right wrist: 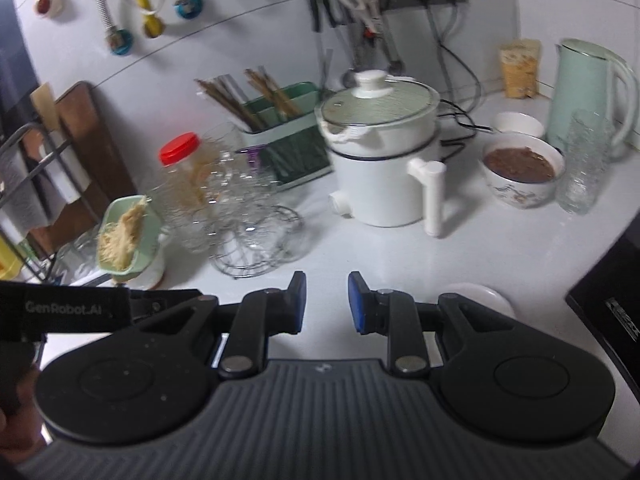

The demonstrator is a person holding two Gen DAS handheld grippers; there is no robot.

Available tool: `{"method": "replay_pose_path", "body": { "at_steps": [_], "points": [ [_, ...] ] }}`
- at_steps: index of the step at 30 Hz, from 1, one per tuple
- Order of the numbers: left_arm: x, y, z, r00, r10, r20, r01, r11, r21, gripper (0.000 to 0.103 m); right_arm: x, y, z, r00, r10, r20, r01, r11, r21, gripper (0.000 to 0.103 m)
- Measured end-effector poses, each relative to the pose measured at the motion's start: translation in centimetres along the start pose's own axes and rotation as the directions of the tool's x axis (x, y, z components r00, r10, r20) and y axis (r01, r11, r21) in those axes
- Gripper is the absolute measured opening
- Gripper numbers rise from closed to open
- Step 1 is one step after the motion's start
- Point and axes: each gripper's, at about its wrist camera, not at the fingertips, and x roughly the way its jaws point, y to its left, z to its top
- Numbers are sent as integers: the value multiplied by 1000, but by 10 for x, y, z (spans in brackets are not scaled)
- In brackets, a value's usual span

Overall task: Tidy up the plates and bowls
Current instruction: 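Move both grippers to the rim of the white bowl, then close both grippers on the white bowl rim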

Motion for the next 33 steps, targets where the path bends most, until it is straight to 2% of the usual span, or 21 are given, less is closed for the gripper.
{"method": "replay_pose_path", "body": {
  "at_steps": [5,8,16,19,24,26,28,31,33],
  "points": [
    [18,-14,3,999,-24,-28,25,999,37,56,2,-21,-3,999,-51,-7,51,998,42,27],
    [31,-21,3,997,-48,-55,51,997,61,63,4,-34,-7,998,-63,-6,63,996,62,27],
    [71,-39,8,992,-50,-119,65,990,128,67,22,-69,-14,988,-142,-56,148,983,106,27],
    [87,-49,17,986,-68,-150,88,987,131,67,26,-82,-13,988,-150,-47,155,979,134,39],
    [114,-68,33,983,-84,-165,114,976,184,67,37,-101,-12,981,-181,-65,189,968,163,41],
    [126,-77,35,981,-85,-173,123,966,227,67,41,-110,-11,979,-192,-73,203,960,191,58],
    [137,-88,34,982,-67,-178,118,949,292,67,42,-121,-12,978,-194,-79,207,948,243,64],
    [156,-92,32,973,-73,-220,140,941,308,67,48,-132,-14,971,-216,-105,237,934,268,64],
    [169,-95,29,972,-55,-228,131,935,329,67,51,-136,-16,967,-228,-115,251,931,266,64]
  ]
}}
